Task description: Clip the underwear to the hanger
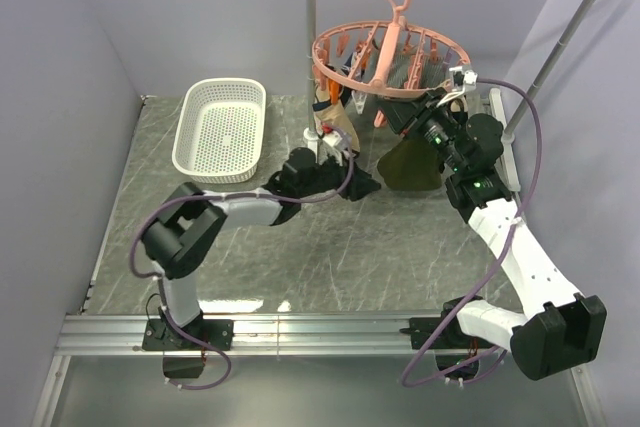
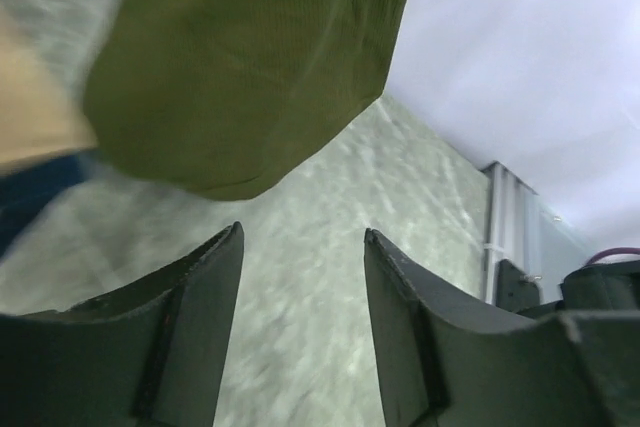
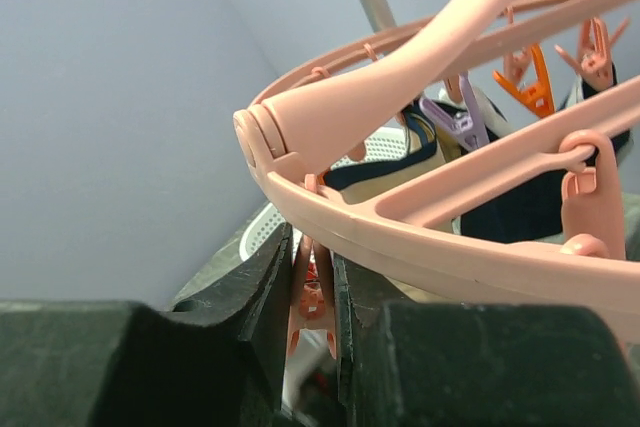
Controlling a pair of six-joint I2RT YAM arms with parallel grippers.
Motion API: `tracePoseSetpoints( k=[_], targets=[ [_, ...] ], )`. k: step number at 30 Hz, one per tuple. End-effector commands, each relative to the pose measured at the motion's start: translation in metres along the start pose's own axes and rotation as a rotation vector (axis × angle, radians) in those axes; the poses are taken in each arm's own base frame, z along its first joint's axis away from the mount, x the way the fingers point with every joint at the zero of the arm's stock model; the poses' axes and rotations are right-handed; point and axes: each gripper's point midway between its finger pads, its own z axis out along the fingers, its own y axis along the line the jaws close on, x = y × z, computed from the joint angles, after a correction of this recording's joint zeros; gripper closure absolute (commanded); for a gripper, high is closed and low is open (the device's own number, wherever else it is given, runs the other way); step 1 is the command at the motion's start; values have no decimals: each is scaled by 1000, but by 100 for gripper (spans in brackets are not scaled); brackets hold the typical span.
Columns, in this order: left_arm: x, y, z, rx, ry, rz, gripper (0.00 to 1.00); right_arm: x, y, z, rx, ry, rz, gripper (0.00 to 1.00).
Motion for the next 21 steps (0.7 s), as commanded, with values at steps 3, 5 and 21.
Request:
tracePoseSetpoints(
  k=[3, 5, 21],
  targets=[
    [-34, -37, 42, 102, -150, 11, 45, -33, 40, -9, -130, -41, -71, 100],
    [-48, -23, 51, 45, -215, 2, 47, -35, 38, -12, -117, -41, -78, 100],
    [-90, 41, 74, -78, -481, 413, 41, -26, 36, -12, -135, 49, -105, 100]
  ],
)
